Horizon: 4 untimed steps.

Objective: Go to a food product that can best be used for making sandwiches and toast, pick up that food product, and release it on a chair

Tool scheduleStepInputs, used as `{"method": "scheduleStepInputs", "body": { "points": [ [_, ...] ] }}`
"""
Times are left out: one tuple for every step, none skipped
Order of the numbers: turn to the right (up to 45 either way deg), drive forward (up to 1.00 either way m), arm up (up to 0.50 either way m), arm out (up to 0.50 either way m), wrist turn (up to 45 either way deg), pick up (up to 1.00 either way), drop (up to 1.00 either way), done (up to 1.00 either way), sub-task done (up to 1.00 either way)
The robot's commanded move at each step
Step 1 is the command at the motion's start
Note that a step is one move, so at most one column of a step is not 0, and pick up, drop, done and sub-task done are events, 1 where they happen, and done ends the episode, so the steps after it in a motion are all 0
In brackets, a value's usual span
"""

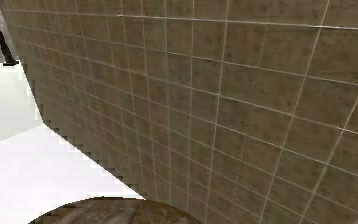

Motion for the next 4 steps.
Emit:
{"method": "scheduleStepInputs", "body": {
  "points": [
    [-3.0, 0.00, 0.00, 0.00, 0.0, 0.00, 0.00, 0.00, 0.00],
    [0.0, 0.15, 0.00, 0.00, 0.0, 0.00, 0.00, 0.00, 0.00],
    [45.0, 0.00, 0.00, 0.00, 0.0, 0.00, 0.00, 0.00, 0.00],
    [42.0, 0.00, 0.00, 0.00, 0.0, 0.00, 0.00, 0.00, 0.00]
  ]
}}
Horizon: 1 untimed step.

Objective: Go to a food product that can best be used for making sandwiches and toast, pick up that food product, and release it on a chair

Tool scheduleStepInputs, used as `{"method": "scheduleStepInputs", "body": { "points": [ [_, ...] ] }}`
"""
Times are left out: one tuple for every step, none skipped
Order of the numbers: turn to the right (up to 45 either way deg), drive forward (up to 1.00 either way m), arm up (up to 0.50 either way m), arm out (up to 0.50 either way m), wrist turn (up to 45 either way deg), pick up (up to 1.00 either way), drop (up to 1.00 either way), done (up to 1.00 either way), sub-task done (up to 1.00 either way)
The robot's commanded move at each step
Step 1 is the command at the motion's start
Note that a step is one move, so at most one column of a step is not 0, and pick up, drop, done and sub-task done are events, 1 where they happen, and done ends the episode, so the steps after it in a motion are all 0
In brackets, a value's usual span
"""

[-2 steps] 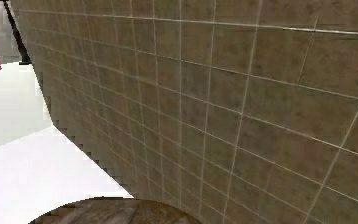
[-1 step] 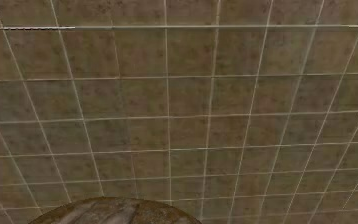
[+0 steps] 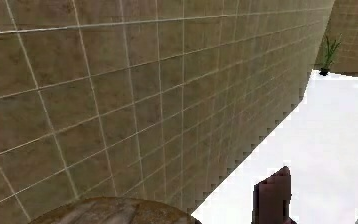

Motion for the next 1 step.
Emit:
{"method": "scheduleStepInputs", "body": {
  "points": [
    [0.0, 0.45, 0.00, 0.00, 0.0, 0.00, 0.00, 0.00, 0.00]
  ]
}}
